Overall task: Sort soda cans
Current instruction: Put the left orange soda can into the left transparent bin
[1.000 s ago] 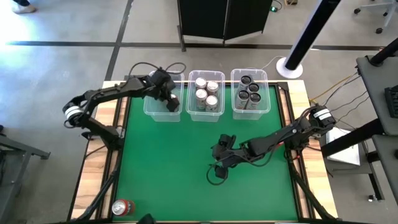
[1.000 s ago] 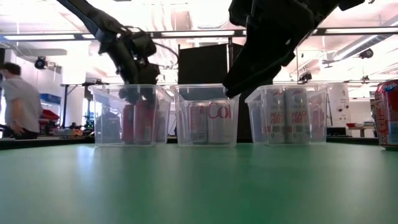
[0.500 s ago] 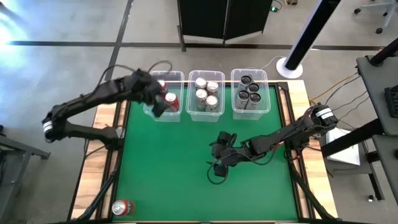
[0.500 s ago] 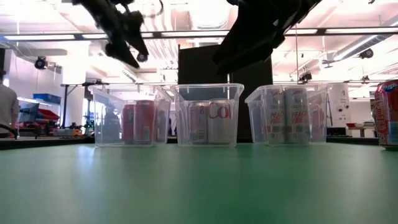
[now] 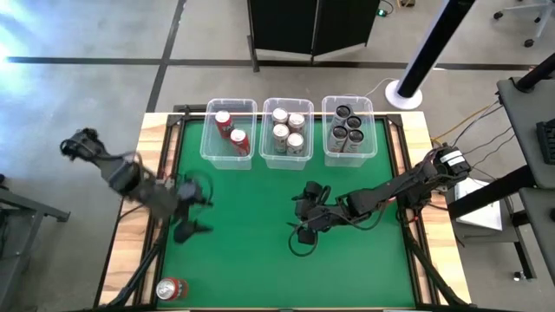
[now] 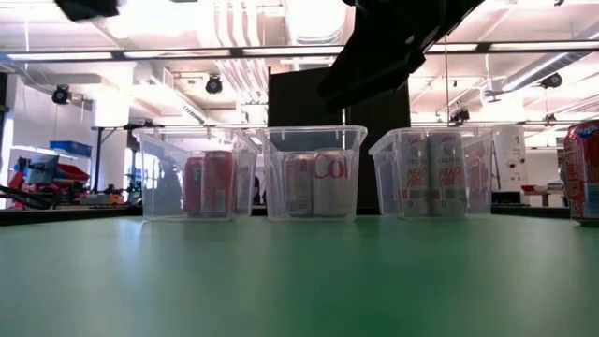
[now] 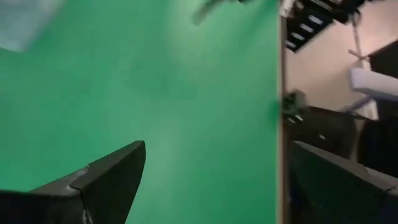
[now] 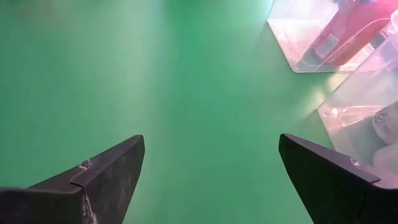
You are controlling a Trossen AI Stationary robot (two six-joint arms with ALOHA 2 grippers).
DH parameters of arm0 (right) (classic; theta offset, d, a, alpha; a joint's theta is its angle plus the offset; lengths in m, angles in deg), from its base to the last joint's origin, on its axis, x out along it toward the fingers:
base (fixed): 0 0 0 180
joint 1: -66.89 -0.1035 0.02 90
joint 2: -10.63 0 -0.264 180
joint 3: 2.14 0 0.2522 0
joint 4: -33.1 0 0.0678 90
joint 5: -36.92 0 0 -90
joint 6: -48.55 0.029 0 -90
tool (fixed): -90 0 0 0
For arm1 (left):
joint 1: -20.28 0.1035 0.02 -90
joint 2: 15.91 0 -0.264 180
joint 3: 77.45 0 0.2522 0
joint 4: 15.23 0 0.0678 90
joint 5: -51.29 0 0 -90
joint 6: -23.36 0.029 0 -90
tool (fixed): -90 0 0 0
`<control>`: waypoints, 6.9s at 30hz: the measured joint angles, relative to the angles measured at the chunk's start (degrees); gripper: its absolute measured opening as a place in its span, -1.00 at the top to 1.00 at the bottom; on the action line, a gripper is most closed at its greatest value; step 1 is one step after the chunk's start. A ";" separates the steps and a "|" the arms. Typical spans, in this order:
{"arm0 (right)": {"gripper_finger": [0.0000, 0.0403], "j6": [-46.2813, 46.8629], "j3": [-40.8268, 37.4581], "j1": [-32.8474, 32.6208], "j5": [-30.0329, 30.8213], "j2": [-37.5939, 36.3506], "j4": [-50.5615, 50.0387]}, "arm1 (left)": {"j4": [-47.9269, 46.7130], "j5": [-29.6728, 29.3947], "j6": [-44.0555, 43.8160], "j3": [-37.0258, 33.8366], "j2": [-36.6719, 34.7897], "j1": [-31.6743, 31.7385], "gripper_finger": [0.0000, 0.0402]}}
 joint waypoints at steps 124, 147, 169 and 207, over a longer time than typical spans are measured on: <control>-0.83 16.11 -3.34 -11.04 -0.59 3.91 3.92 | -32.21 0.67 42.33 30.83 34.45 56.99 -0.39; -0.83 20.07 -3.30 -11.65 -0.59 3.94 3.98 | -23.08 5.52 49.60 20.47 39.60 61.68 -0.39; -0.83 22.19 -3.28 -11.67 -0.55 3.94 3.95 | -15.35 5.85 53.21 14.99 42.20 64.60 -0.39; -0.83 12.12 2.98 -11.52 1.62 3.43 -2.58 | -16.71 1.50 54.17 20.79 41.71 64.63 -0.86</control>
